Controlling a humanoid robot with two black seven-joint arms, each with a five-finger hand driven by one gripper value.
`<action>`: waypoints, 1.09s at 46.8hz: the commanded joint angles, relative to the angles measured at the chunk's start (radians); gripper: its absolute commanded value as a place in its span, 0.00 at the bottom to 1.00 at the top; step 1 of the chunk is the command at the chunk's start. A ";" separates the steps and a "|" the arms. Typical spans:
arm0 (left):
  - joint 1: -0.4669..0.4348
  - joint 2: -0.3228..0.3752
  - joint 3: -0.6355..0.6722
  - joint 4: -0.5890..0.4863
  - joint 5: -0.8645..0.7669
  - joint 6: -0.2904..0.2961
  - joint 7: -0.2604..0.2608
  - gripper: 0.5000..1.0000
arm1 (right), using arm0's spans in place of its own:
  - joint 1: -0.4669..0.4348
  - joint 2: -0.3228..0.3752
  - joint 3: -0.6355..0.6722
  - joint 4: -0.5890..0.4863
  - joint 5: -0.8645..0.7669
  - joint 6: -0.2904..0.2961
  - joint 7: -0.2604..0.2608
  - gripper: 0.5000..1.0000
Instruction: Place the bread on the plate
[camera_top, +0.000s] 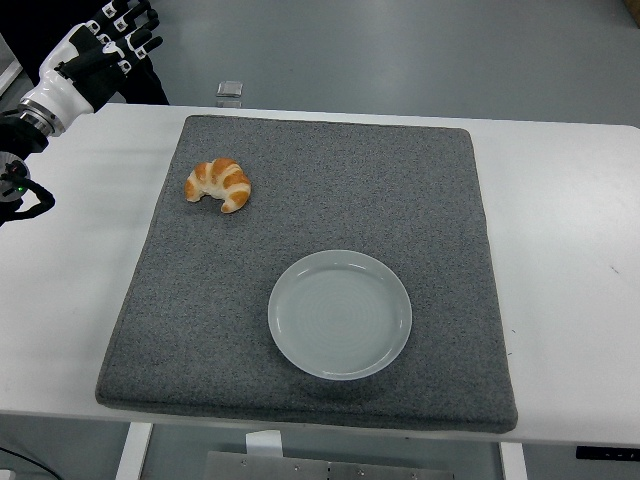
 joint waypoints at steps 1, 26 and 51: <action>0.001 0.000 0.002 0.000 0.002 0.000 0.000 0.98 | 0.000 0.000 0.000 0.000 0.000 0.000 0.000 0.88; 0.012 -0.011 -0.019 0.008 0.002 -0.003 -0.012 0.98 | 0.000 0.000 0.000 0.000 0.000 0.000 0.000 0.88; 0.012 -0.015 -0.018 0.023 0.000 0.002 -0.012 0.98 | 0.000 0.000 0.000 0.000 0.000 -0.001 0.000 0.88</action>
